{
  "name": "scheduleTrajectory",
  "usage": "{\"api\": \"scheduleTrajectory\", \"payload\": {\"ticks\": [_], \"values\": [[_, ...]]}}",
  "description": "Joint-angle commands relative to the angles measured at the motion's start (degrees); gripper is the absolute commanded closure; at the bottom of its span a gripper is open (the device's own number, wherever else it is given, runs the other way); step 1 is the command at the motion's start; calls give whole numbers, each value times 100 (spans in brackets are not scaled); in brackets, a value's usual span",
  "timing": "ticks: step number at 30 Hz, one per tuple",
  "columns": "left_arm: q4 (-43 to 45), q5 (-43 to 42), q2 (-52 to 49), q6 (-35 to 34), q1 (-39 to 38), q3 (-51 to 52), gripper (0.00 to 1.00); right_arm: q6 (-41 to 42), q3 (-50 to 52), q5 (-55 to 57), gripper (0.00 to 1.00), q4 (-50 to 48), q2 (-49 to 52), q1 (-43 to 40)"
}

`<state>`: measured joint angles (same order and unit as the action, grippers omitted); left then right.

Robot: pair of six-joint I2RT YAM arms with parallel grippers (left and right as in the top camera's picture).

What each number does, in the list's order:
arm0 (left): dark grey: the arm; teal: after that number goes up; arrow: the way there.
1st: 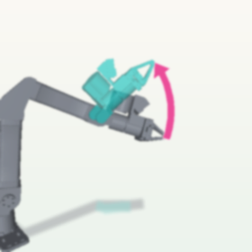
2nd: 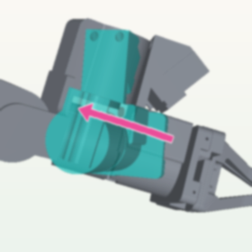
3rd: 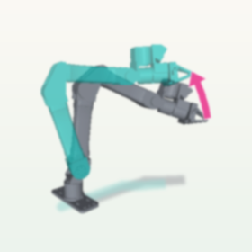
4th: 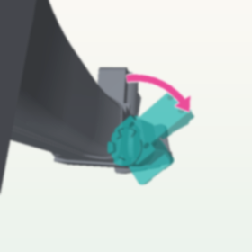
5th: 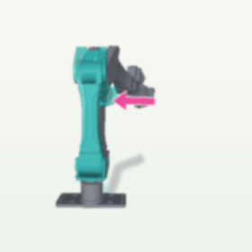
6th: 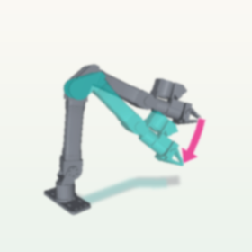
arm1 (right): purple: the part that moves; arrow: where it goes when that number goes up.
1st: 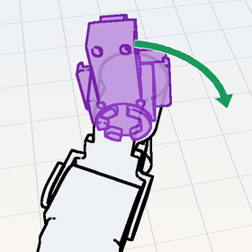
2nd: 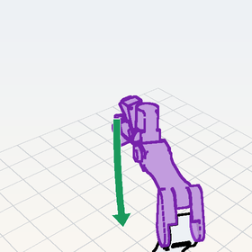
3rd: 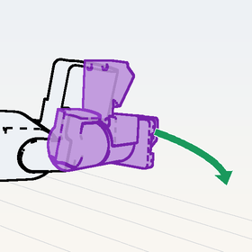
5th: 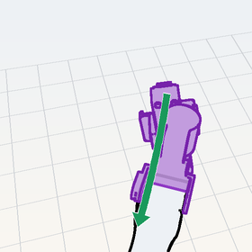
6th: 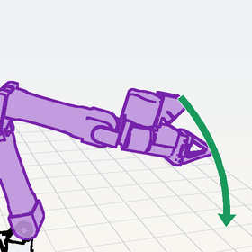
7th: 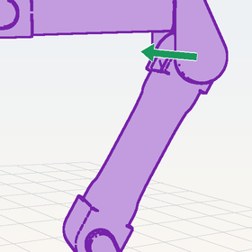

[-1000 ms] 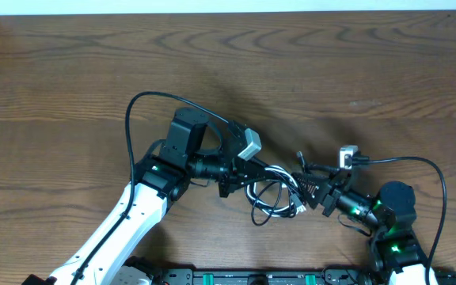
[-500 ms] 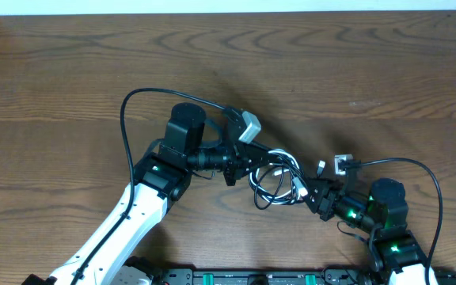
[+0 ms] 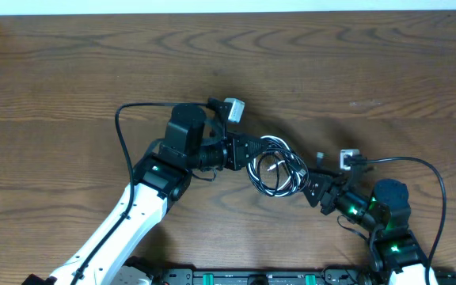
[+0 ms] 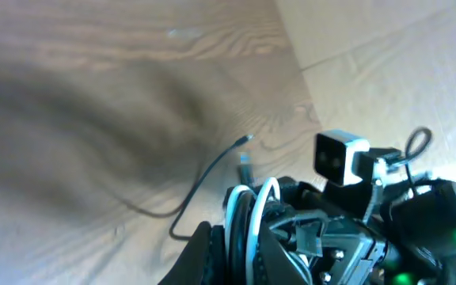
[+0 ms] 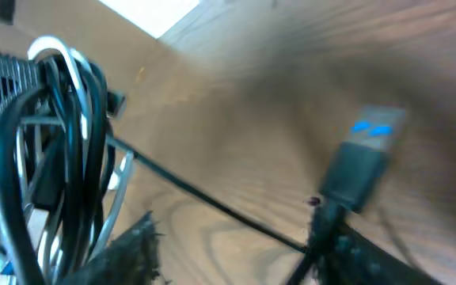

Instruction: Untangle cables

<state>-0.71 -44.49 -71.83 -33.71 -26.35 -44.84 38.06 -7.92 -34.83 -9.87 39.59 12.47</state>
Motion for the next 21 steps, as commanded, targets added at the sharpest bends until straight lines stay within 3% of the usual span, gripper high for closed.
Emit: {"api": "scheduleTrajectory", "payload": {"ticks": [1,5,12,15,21], "values": [[-96,280,46,-452,31,-146,92,-37,-31,404,33,-13,-22,20],[-212,472,46,-380,31,-146,92,-39,-33,431,30,-127,-22,9],[-205,470,46,535,31,-146,93,-33,-33,289,20,-170,-22,-254],[-208,472,46,964,31,-146,92,234,-33,-114,19,-173,-22,-389],[-155,472,46,986,28,-146,92,1202,-31,-1305,24,-168,-22,-367]]}}
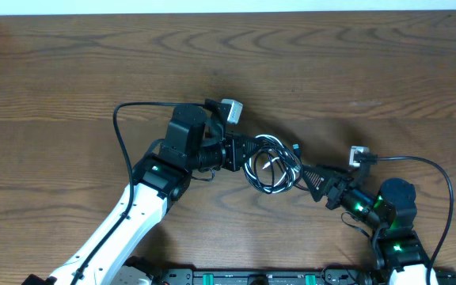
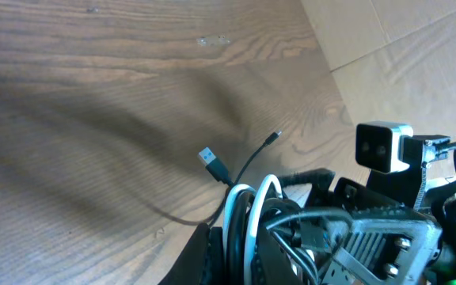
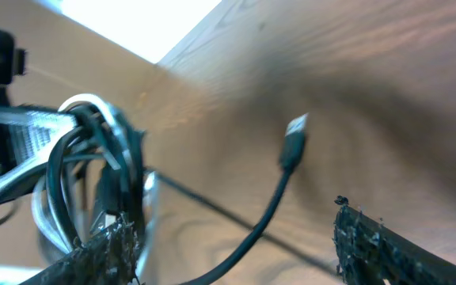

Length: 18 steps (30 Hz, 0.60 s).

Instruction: Untangle cables

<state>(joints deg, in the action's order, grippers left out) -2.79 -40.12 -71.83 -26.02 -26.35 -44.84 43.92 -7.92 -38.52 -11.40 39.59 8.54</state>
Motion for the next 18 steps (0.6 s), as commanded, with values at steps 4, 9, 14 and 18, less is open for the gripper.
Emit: {"api": "scheduleTrajectory", "payload": {"ticks": [4,9,14,18], "values": [[48,35,46,175,28,-146,92,1497,-31,-1182,29,-15,-22,197],[-52,601,46,177,31,-146,92,1974,-31,-833,1,37,-22,269],[-385,2216,46,-739,31,-146,92,1926,-31,-450,1,48,-22,271],[-269,2114,46,-1049,17,-146,92,1928,-31,-468,1,57,-22,339]]}}
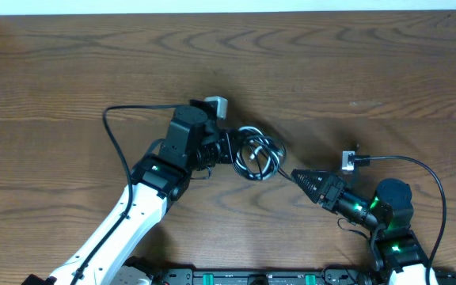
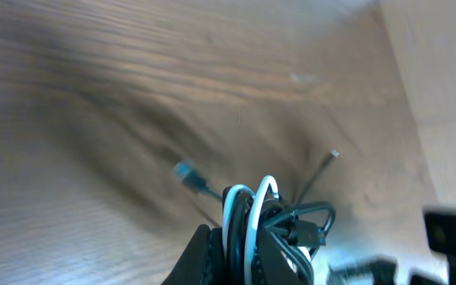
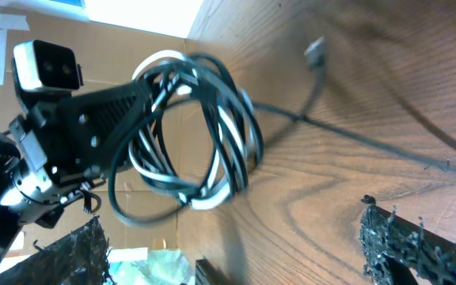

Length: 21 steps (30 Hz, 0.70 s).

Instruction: Untangle cables

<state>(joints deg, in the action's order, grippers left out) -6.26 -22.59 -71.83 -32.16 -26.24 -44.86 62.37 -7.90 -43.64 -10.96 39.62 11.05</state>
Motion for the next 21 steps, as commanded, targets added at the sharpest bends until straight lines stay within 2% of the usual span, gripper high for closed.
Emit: {"api": "scheduleTrajectory", "payload": {"ticks": [1,4,8,13,17,21], "values": [[114,227,46,-435,7,-144,92,109,-33,44,1,0,-24,111],[197,-197,46,-385,2,-144,92,188,-33,98,1,2,-24,177],[254,-809,46,168,2,-144,92,188,-33,284,1,0,-24,254],[345,-1381,46,634,2,-144,92,186,-33,299,10,2,-24,289],[549,-2070,46,1287,2,-144,92,-162,-33,369,11,4,-24,302],[431,-2179,46,2164,4,-144,92,-581,-33,450,11,-4,-24,271]]}}
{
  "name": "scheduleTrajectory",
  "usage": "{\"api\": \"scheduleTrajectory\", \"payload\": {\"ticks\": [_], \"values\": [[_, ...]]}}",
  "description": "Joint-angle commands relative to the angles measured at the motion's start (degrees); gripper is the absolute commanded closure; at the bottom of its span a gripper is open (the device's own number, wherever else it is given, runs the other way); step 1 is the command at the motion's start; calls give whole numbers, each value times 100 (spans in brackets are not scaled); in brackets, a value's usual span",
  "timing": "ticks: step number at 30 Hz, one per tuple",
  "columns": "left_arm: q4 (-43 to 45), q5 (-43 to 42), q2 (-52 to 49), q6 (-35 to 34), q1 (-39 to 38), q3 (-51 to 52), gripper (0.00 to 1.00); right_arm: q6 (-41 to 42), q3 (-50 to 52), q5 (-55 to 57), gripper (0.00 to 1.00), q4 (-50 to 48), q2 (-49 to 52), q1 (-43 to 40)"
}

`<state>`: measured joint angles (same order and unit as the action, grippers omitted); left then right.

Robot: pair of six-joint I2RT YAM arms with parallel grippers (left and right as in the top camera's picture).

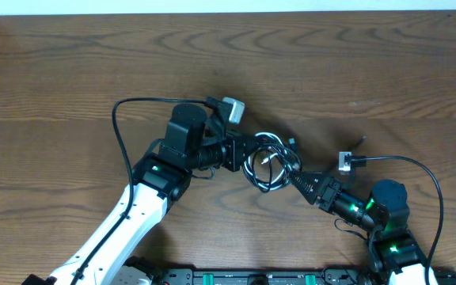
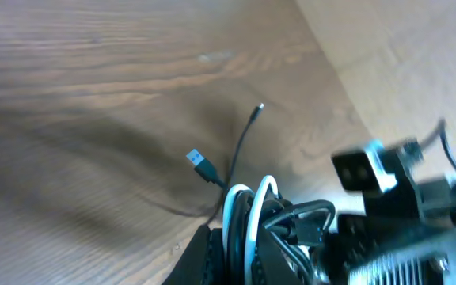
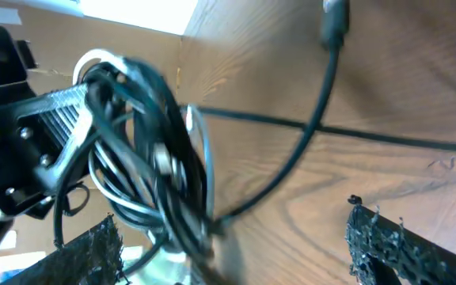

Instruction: Untangle cables

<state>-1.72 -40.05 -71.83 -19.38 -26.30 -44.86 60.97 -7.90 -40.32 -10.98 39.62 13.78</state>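
A tangled bundle of black and white cables (image 1: 271,162) hangs just above the wooden table. My left gripper (image 1: 242,154) is shut on its left side; in the left wrist view the gripper (image 2: 244,249) clamps a white loop and black strands (image 2: 253,207). A blue USB plug (image 2: 200,164) and a thin black cable end (image 2: 260,105) trail onto the wood. My right gripper (image 1: 302,184) stands open at the bundle's lower right. In the right wrist view the gripper (image 3: 236,253) has the strands (image 3: 133,134) reaching between its fingers, nearer the left one.
The wooden table (image 1: 370,71) stretches far beyond the arms. A cardboard box corner sits at the far left edge. The left arm's own black lead (image 1: 117,119) loops out to the left. A small cable end (image 1: 360,141) lies near the right wrist camera (image 1: 347,161).
The left gripper has carried the bundle back to the right and a little down. The bundle now reaches between the right gripper's open fingers, where it hung clear before.
The two grippers stood close together at the bundle. Then the right gripper was drawn back to the right, open, with a plug end loose on the table. Then the left gripper held the bundle up and to the left. Now the bundle meets the right gripper again.
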Motion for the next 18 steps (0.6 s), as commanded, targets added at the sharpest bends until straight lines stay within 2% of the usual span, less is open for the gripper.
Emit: {"api": "scheduleTrajectory", "payload": {"ticks": [1,5,11,12,16,18], "values": [[-83,-435,46,1137,11,-144,92,-546,-33,109,11,-11,-24,-26],[-254,-433,46,1812,63,-144,92,-1067,-33,-46,7,-186,-37,-214],[-431,-544,46,1985,175,-144,92,-1261,-33,-175,9,-439,-35,-846],[-457,-737,46,2135,175,-144,92,-1246,-33,-173,12,-446,-35,-960],[-391,-1541,46,2450,175,-144,92,-907,-33,-348,44,-466,-35,-1244],[-378,-1655,46,2450,175,-144,92,-911,-33,-669,52,-474,-35,-1224]]}}
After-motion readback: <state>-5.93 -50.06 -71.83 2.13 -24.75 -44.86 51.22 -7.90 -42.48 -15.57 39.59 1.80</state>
